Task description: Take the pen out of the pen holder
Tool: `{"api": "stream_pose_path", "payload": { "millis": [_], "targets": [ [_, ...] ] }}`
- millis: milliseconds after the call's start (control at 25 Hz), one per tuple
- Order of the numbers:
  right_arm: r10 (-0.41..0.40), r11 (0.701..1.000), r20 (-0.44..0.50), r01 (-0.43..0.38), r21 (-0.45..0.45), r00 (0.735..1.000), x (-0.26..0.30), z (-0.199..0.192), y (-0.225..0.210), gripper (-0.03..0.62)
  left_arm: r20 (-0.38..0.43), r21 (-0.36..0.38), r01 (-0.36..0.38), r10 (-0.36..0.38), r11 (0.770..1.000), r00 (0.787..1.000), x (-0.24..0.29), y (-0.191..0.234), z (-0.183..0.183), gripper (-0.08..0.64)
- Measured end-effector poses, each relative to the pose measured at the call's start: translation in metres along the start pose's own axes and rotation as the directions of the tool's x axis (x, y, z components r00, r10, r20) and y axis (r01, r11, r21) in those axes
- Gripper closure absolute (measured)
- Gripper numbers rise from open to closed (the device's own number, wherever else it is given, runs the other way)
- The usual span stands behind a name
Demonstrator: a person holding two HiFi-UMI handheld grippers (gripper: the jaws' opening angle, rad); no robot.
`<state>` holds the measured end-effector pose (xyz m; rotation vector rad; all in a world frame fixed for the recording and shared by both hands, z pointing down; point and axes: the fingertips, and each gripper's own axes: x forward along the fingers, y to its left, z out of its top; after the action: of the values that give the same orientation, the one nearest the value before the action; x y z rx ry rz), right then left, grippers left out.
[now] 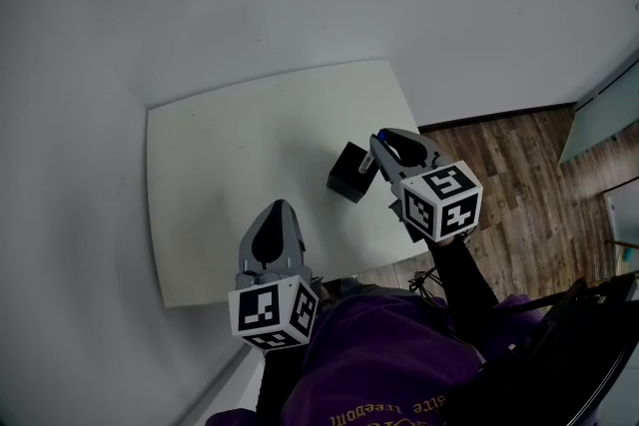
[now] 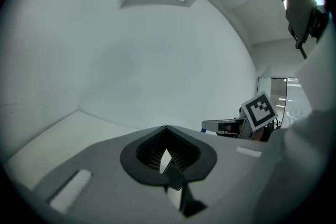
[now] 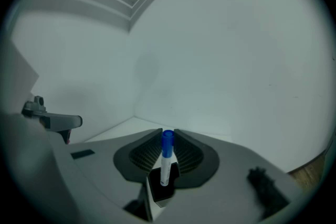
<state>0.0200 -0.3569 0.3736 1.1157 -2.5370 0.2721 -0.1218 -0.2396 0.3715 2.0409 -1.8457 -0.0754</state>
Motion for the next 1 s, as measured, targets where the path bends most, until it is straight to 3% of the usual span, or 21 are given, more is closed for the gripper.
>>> {"api": "stream_pose_path", "payload": {
  "millis": [520, 1000],
  "targets": [
    [0.022, 0.996, 0.105, -0.031, 0.080, 0.994, -0.022, 0.011, 0.006, 0.518, 0.007, 0.007, 0.014, -0.014, 1.000, 1.000, -0.005, -0.006, 0.001, 0.552],
    [0.062, 0.986, 0.226, -0.094, 0.135, 0.972, -0.042, 0.030, 0.024, 0.517, 0.018, 0.007, 0.014, -0.014, 1.000, 1.000, -0.010, -0.010, 0.005, 0.552]
  ]
}}
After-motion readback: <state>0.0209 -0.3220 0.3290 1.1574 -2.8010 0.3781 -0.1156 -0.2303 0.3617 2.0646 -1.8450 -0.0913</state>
